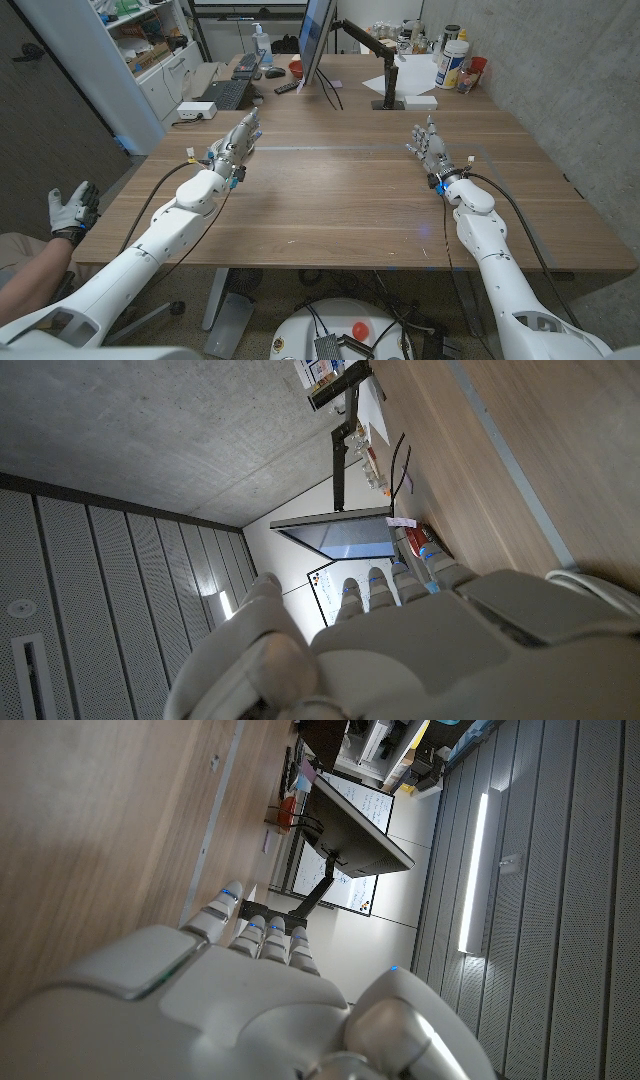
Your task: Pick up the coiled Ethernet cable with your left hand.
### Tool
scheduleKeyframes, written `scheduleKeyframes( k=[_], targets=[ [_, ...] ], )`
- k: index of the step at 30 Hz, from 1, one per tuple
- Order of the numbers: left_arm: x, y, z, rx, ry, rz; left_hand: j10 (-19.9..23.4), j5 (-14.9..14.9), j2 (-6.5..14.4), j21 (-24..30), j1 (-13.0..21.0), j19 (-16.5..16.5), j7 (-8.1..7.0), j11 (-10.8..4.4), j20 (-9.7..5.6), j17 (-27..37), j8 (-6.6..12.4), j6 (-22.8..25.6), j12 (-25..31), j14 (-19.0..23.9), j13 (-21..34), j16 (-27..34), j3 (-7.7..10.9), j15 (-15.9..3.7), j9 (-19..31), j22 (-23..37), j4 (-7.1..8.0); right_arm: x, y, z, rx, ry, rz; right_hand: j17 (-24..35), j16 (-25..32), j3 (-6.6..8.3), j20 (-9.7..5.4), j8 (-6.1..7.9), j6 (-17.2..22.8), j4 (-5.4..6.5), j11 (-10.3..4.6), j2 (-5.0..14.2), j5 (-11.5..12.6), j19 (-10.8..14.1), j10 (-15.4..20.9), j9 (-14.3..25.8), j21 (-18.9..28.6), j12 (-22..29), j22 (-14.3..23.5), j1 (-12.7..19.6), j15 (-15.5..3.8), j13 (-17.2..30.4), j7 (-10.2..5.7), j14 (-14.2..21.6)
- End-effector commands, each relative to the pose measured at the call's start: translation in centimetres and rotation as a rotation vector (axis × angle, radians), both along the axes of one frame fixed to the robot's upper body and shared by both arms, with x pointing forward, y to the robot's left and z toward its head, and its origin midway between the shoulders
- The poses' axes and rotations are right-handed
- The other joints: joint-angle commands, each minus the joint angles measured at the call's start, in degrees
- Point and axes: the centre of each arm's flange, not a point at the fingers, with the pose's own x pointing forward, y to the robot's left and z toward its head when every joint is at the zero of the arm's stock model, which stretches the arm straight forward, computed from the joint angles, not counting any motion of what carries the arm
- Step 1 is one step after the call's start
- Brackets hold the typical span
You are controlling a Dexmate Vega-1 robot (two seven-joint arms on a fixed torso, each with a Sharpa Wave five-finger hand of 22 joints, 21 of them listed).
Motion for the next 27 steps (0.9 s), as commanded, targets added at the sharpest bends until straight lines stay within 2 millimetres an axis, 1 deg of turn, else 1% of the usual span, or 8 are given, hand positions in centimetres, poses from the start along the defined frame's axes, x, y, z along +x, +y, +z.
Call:
scheduleKeyframes(
  k=[1,8,24,25,27],
  targets=[
    [-1.13,0.65,0.80,0.078,-0.007,0.050,-0.4,0.1,0.0,0.0,0.7,-0.4,-0.04,0.06,0.14,0.2,0.06,-0.2,0.1,-0.6,0.2,0.0,0.22,0.01,0.1,0.2,-0.49,0.04,0.08,-0.01,-0.002,0.002,0.000,0.2,0.4,-0.21,0.14,0.28,-0.6,0.15,0.21,0.56,0.2,0.5,-0.1,0.3,0.4,0.4,0.2,0.3,0.07,0.2,-0.02,-0.2],
    [-1.40,0.77,1.06,0.104,-0.010,0.062,-0.4,0.1,0.0,0.1,0.9,-0.3,0.01,0.01,0.12,0.2,0.06,-0.1,0.2,-0.5,0.2,0.1,0.33,-0.14,0.1,0.2,-0.70,0.05,0.10,-0.02,-0.007,0.000,-0.002,0.2,0.4,-0.23,0.24,0.29,-0.6,0.15,0.19,0.57,0.2,0.5,-0.1,0.3,0.4,0.4,0.2,0.3,0.06,0.2,-0.01,-0.2],
    [-1.57,0.94,0.80,0.118,-0.033,0.074,0.1,0.0,-0.1,0.2,1.3,-0.1,-0.22,-0.07,0.01,0.2,0.27,0.6,0.3,-0.4,0.2,0.1,0.59,-0.27,0.1,0.3,-1.21,0.07,-0.04,-0.03,-0.004,0.001,-0.007,0.2,0.4,-0.28,0.20,0.30,-0.6,0.13,0.17,0.58,0.2,0.4,-0.1,0.3,0.3,0.4,0.2,0.3,0.08,0.2,-0.05,-0.2],
    [-1.89,1.04,1.12,0.153,-0.038,0.100,0.1,0.0,-0.2,0.2,1.3,-0.1,-0.23,-0.08,0.02,0.2,0.28,0.6,0.3,-0.4,0.2,0.1,0.60,-0.28,0.1,0.3,-1.23,0.05,-0.08,0.00,-0.002,0.001,-0.009,0.2,0.4,-0.29,0.22,0.30,-0.6,0.13,0.17,0.58,0.2,0.5,-0.1,0.3,0.3,0.4,0.2,0.3,0.11,0.2,-0.02,-0.1],
    [-1.89,1.04,1.12,0.154,-0.037,0.102,0.2,0.0,-0.2,0.2,1.4,-0.1,-0.21,-0.09,0.02,0.2,0.27,0.7,0.4,-0.4,0.2,0.1,0.63,-0.28,0.1,0.3,-1.30,0.05,-0.08,0.00,-0.002,0.001,-0.009,0.2,0.4,-0.29,0.25,0.30,-0.6,0.13,0.18,0.58,0.2,0.4,-0.1,0.3,0.3,0.4,0.2,0.4,0.08,0.2,-0.02,-0.1]
  ],
)
